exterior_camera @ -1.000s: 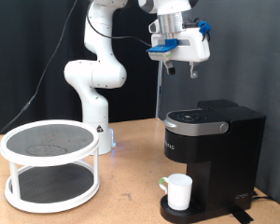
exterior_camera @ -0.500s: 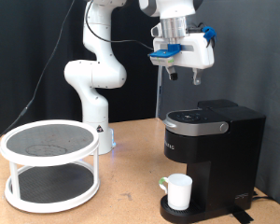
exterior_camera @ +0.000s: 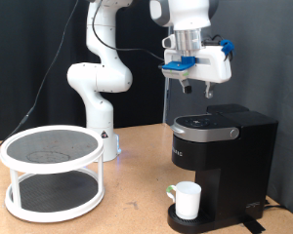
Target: Make a cup of coffee with the keurig machine
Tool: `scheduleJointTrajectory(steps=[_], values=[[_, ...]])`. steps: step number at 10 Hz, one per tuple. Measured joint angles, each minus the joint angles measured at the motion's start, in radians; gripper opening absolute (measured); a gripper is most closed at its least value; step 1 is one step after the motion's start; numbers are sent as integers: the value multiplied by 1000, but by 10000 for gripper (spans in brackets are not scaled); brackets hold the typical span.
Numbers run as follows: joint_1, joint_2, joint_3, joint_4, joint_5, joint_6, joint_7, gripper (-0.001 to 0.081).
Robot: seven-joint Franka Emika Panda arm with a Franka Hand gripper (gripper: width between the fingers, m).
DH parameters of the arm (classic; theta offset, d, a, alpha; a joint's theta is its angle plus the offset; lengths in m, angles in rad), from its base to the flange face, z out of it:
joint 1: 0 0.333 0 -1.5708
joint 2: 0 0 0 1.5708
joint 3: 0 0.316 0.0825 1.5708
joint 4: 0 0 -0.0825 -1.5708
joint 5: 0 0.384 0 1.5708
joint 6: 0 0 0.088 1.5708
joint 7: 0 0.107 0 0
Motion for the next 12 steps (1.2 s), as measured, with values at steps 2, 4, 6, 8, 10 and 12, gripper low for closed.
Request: scheduleJointTrajectory(steps=[2, 4, 6, 8, 10, 12], values=[[0, 1, 15, -27, -10, 28, -4, 300], [0, 4, 26, -55, -24, 57, -3, 162], [0, 16, 31, -75, -40, 81, 0, 37], [0, 30, 32, -89, -48, 102, 4, 3], [0, 50, 33, -93, -57, 109, 12, 1], [0, 64, 34, -96, -58, 119, 13, 0]])
